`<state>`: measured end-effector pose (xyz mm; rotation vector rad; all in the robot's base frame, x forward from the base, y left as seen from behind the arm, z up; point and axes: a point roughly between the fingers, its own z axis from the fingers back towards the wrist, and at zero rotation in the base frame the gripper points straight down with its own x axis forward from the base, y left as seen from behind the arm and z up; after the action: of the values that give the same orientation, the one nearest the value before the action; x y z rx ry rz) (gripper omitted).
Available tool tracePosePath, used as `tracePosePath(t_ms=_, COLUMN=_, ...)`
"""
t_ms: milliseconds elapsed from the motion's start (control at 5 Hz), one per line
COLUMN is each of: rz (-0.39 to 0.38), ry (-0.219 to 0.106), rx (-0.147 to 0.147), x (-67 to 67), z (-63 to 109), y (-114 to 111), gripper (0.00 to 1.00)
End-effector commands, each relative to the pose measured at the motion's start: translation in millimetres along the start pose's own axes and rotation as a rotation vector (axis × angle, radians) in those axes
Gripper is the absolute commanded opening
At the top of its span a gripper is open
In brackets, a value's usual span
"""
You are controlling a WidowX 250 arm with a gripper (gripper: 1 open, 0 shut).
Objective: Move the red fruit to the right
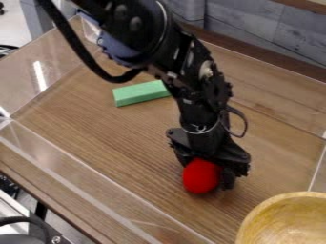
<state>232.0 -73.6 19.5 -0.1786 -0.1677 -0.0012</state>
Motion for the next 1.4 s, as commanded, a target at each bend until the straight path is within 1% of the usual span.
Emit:
tracePosePath(t_ms=0, rz=-0.049, ry=0.01, rx=-0.021, x=-0.5, z=3.0, y=-4, gripper=0.0)
tracePosePath(t_ms=200, rz=-0.062, ry=0.014, rx=-0.024, x=6.4, z=-0.6, y=-12, gripper=1.0)
tracePosePath(t_ms=400, rz=-0.071, ry=0.005, rx=-0.029, x=12.4, z=-3.1, y=-19, gripper=0.0)
tracePosePath(t_ms=600, rz=-0.078, ry=0.001, rx=-0.034, x=17.0, z=-5.6, y=-24, gripper=0.0)
tracePosePath(t_ms=800, rz=-0.141, ry=-0.018, rx=-0.036, x=27.4, z=17.1, y=-23, gripper=0.0)
tracePosePath(t_ms=1000, rz=-0.143, ry=-0.052, rx=-0.025, x=45.0, z=48.0, y=-27, gripper=0.0)
tracePosePath(t_ms=1200, rz=-0.105, ry=-0.108, rx=-0.019, x=76.6, z=76.0, y=-23, gripper=0.0)
